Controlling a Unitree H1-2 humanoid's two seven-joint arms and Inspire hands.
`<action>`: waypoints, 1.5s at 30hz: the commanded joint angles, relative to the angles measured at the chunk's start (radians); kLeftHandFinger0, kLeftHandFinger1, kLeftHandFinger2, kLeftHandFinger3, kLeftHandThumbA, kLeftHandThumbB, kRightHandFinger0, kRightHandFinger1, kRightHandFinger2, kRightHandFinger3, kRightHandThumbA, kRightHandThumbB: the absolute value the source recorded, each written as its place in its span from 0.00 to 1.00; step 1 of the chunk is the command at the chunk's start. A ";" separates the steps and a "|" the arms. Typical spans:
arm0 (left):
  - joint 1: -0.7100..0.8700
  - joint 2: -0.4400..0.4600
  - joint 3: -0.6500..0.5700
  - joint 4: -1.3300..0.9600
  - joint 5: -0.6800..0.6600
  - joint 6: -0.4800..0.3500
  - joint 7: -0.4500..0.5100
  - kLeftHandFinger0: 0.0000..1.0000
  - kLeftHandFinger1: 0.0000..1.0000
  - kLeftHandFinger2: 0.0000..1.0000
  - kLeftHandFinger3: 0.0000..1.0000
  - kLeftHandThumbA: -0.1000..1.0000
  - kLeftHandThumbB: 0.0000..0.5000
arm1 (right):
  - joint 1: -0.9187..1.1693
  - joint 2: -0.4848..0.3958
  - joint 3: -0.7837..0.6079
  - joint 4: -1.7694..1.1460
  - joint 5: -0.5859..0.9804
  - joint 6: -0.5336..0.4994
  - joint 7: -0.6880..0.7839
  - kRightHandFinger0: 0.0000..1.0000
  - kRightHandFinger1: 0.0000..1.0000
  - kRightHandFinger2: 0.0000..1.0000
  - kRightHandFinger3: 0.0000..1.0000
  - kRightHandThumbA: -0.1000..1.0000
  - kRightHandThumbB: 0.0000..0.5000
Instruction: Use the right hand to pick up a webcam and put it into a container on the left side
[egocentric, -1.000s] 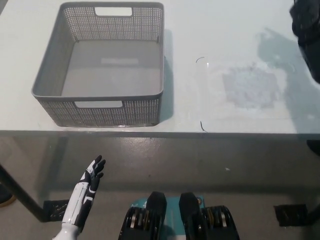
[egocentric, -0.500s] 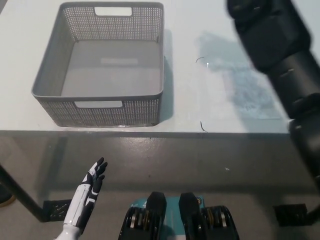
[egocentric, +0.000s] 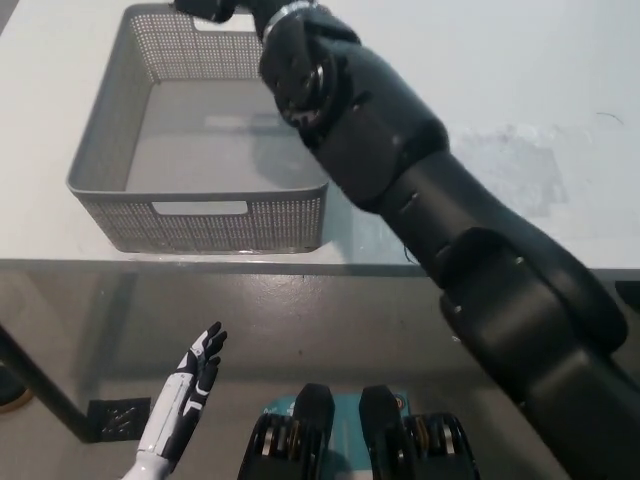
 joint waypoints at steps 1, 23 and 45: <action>-0.026 0.017 -0.005 -0.022 0.010 -0.041 -0.009 1.00 1.00 1.00 1.00 1.00 0.36 | -0.069 0.017 0.003 0.061 -0.009 -0.097 -0.091 0.00 0.23 0.62 0.66 0.00 0.45; -0.040 0.030 -0.015 -0.062 0.016 0.000 -0.031 1.00 1.00 1.00 1.00 1.00 0.32 | 0.108 0.055 0.035 0.256 -0.001 -0.086 -0.054 0.00 0.36 0.73 0.64 0.00 0.43; -0.042 0.034 -0.024 -0.071 0.014 0.018 -0.048 1.00 1.00 1.00 1.00 1.00 0.30 | 0.043 -0.024 0.025 0.176 0.029 -0.108 -0.001 1.00 1.00 1.00 1.00 1.00 0.76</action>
